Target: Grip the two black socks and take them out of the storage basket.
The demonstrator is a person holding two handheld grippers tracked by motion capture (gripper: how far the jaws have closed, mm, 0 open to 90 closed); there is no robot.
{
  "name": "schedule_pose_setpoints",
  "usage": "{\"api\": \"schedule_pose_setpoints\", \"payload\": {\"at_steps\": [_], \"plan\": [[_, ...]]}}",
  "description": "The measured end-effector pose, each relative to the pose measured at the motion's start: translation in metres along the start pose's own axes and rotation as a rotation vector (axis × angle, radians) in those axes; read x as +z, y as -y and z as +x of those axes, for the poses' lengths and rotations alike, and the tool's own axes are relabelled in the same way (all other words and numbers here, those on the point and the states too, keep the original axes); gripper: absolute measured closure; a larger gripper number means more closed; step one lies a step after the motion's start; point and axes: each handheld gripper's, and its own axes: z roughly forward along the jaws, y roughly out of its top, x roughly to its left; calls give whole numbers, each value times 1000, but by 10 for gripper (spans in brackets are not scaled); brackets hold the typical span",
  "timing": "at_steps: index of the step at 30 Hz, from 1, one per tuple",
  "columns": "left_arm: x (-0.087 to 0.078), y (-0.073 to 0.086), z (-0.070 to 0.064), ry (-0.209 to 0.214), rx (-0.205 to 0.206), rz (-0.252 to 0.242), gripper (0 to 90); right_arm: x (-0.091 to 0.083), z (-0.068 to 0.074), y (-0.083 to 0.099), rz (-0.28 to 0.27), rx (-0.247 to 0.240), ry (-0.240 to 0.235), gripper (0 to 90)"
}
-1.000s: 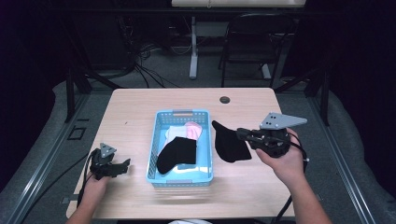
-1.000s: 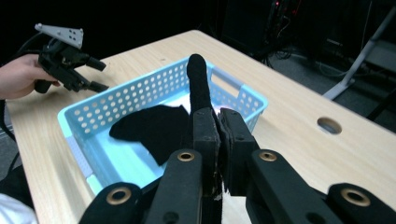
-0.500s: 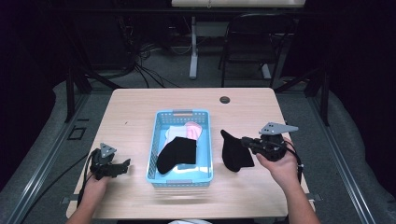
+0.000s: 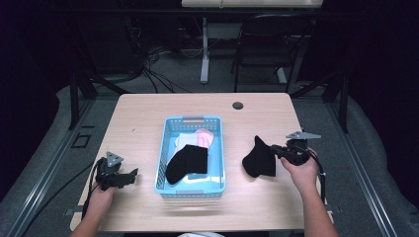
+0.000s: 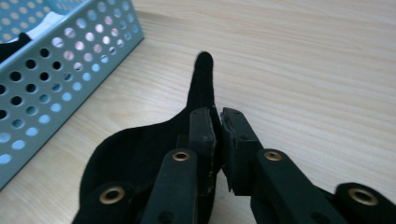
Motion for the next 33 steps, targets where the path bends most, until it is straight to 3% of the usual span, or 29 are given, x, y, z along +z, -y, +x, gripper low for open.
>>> {"api": "schedule_pose_setpoints", "payload": {"at_steps": [6,17,24,33], "plan": [[0,0,0,1,6,2,154,-5,-3,-1,-40,17,6,728],[1,0,-1,1,8,2,154,-2,6,-6,-33,-8,-14,659],[0,0,-1,4,6,-2,154,-3,26,-29,-33,-87,-53,629],[0,-1,-1,6,8,-4,154,16,72,-61,1,-227,-119,623]]}}
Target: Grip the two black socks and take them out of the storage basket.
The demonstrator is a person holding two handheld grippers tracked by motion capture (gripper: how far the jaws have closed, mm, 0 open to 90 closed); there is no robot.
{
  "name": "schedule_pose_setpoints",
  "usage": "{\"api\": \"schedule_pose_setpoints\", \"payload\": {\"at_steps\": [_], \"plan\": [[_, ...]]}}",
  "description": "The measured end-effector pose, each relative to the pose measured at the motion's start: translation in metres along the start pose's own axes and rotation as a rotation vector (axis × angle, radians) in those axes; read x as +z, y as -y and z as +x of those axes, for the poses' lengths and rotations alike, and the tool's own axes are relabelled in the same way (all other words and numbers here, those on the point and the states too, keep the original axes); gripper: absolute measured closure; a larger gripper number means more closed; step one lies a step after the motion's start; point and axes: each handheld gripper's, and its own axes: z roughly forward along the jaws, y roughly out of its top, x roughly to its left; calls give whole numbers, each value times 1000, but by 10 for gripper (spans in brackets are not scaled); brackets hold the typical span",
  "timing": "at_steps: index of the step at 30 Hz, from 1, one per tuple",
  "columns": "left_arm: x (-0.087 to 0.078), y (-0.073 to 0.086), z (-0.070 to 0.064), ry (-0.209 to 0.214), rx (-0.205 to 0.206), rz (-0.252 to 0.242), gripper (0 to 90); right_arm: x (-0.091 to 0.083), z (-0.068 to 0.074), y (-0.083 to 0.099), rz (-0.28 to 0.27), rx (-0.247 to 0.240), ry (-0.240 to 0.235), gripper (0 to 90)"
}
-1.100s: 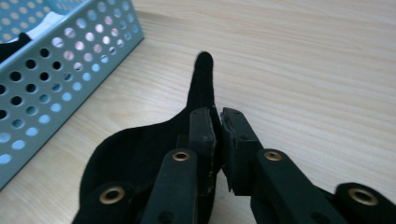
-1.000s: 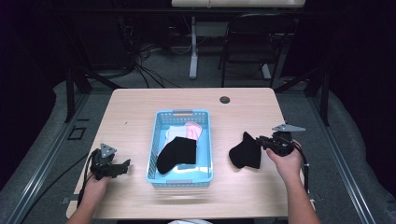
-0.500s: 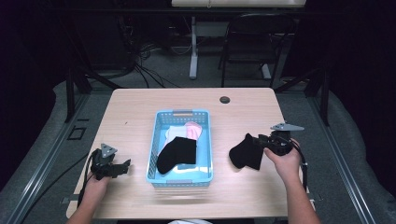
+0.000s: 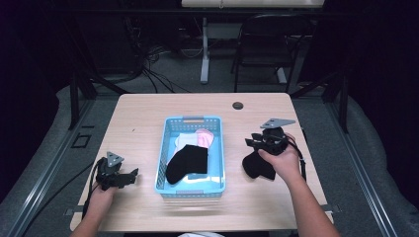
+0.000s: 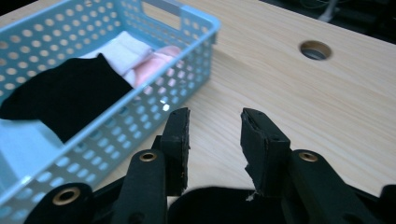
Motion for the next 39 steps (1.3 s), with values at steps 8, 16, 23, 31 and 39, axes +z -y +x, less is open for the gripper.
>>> {"api": "schedule_pose_setpoints", "payload": {"at_steps": [8,16,23,31,39], "plan": [[-1,0,0,2,0,-5,154,32,31,-28,56,-97,-69,621],[-1,-1,0,4,2,-8,154,64,59,-57,93,-158,-153,616],[-1,-1,1,8,0,-10,154,94,81,-78,133,-195,-201,618],[-3,-1,2,10,1,-13,154,129,93,-86,194,-186,-230,623],[-3,-1,2,11,3,-14,154,152,102,-86,278,-212,-214,621]]}}
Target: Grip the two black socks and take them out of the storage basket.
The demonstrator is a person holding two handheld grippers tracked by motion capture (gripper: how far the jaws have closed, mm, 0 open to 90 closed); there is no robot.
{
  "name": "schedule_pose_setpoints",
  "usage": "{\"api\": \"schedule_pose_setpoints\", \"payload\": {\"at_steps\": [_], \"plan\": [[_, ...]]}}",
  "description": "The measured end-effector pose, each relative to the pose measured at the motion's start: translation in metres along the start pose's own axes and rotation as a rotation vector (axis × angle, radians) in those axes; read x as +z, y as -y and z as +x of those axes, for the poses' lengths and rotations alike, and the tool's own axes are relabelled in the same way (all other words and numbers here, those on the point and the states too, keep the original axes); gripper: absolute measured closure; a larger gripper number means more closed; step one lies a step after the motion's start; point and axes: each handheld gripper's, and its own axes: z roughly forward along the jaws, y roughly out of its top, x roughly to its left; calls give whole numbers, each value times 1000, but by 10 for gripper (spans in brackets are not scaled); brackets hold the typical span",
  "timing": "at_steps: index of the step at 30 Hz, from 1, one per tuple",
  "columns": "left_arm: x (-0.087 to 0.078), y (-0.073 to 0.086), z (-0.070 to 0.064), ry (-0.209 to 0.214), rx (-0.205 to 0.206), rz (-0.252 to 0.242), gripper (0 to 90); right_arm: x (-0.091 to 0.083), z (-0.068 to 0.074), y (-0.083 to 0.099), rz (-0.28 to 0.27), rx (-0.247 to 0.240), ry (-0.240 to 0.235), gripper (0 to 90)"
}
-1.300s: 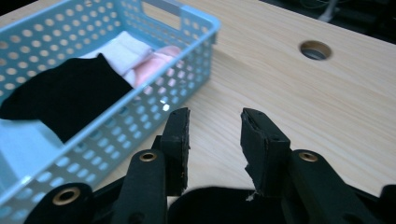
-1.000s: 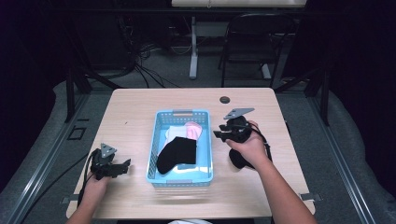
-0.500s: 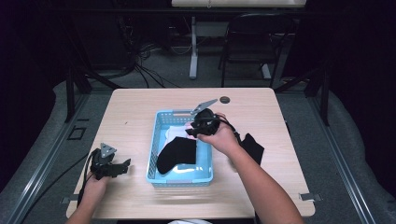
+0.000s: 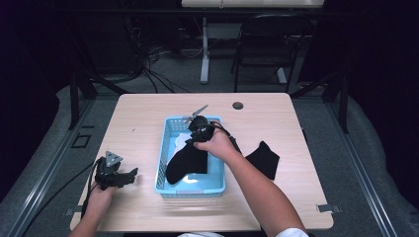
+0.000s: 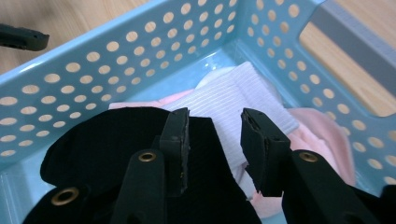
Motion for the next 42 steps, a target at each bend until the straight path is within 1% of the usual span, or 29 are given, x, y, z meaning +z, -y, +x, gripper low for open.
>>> {"api": "schedule_pose_setpoints", "payload": {"at_steps": [1,2,3,7,11,13,15,19,20,24,25,26,27,29,32,35,36,37,38,39,40,41,42], "plan": [[0,0,0,0,0,-1,154,2,0,0,7,2,-1,620],[0,0,0,0,0,-1,154,5,0,0,6,17,-3,620],[0,0,0,1,1,-1,154,7,-2,0,18,12,-3,619],[0,0,0,0,-4,-3,154,16,-3,-1,48,40,-12,614],[0,0,0,0,-6,-4,154,24,-4,0,76,54,-22,596],[0,0,0,1,-7,-5,154,27,-4,-1,106,49,-22,593],[0,0,0,1,-7,-5,154,28,-4,-1,105,59,-27,589],[0,0,0,0,-7,-5,154,30,-5,-1,144,70,-32,597],[0,0,0,0,-7,-5,154,30,-5,-1,149,78,-37,615],[0,0,0,0,-7,-4,154,28,-4,0,150,73,-46,755],[0,0,0,0,-7,-5,154,26,-5,0,157,64,-45,785],[0,0,0,0,-6,-5,154,25,-4,0,150,68,-51,811],[0,0,0,0,-4,-4,154,23,-4,0,150,58,-51,833],[0,0,0,0,-3,-2,154,18,-2,0,128,48,-53,857],[0,0,0,0,-3,-3,154,11,2,-1,101,20,-53,863],[0,0,0,0,-2,0,154,-1,9,-3,70,-13,-58,866],[0,0,0,-1,-4,-2,154,-5,12,-3,54,-21,-59,867],[0,0,0,-1,-4,-2,154,-5,12,-3,54,-21,-59,867],[0,0,0,-1,1,0,154,-16,19,-5,24,-54,-58,868],[0,0,0,-1,1,0,154,-16,19,-5,24,-54,-58,868],[0,0,0,-1,1,2,154,-25,26,-6,3,-81,-60,868],[0,0,0,0,3,2,154,-29,30,-6,-6,-101,-58,868],[0,0,0,0,3,3,154,-33,33,-6,-13,-110,-56,868]]}}
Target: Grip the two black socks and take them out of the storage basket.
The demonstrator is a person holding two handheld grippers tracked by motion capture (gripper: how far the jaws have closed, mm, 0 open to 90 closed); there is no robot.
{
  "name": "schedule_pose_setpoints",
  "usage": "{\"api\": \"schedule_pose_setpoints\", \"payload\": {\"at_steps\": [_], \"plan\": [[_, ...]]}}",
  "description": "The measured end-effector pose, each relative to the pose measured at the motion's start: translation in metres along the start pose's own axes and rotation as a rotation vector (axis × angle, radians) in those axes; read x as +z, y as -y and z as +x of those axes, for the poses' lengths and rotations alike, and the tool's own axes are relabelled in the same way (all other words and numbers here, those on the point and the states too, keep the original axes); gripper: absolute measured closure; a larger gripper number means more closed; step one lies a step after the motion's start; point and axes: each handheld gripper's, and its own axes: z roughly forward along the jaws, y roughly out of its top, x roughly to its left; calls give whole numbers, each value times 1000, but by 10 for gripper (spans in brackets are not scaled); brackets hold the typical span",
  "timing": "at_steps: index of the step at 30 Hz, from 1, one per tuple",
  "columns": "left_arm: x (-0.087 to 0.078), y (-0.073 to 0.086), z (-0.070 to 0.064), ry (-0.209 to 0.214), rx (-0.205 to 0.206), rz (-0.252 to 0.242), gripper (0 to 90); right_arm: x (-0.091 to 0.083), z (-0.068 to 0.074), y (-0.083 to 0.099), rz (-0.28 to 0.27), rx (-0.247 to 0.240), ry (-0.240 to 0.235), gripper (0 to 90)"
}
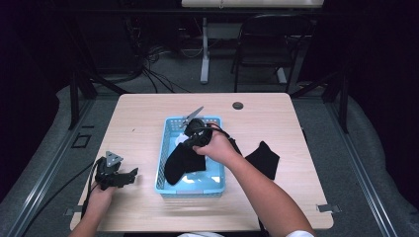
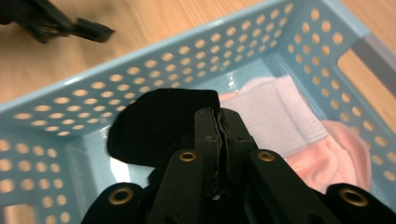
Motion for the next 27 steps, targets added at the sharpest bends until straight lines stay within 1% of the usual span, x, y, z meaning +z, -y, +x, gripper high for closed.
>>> {"api": "schedule_pose_setpoints", "payload": {"at_steps": [3,5,8,10,12,13,15,17,19,22,27], "plan": [[0,0,0,-1,-1,-1,154,-12,10,-1,-30,-27,-2,869],[0,0,0,-1,0,-2,154,-19,15,-2,-38,-45,-4,869],[0,0,-1,-1,1,-2,154,-29,20,-2,-62,-53,1,869],[0,0,-1,-2,4,-1,154,-36,21,-1,-65,-62,2,870],[1,0,-1,-2,4,-1,154,-41,22,0,-82,-66,5,870],[1,0,-1,-2,4,-1,154,-41,22,0,-82,-66,5,870],[1,0,-1,-3,4,0,154,-53,24,-1,-95,-79,21,870],[1,0,-1,-3,3,0,154,-60,25,-3,-108,-85,30,870],[1,0,-1,-3,4,1,154,-71,26,-5,-116,-98,36,870],[0,0,-1,-3,0,1,154,-83,29,-8,-130,-111,55,870],[0,0,0,-2,0,0,154,-105,29,-8,-137,-128,85,870]]}}
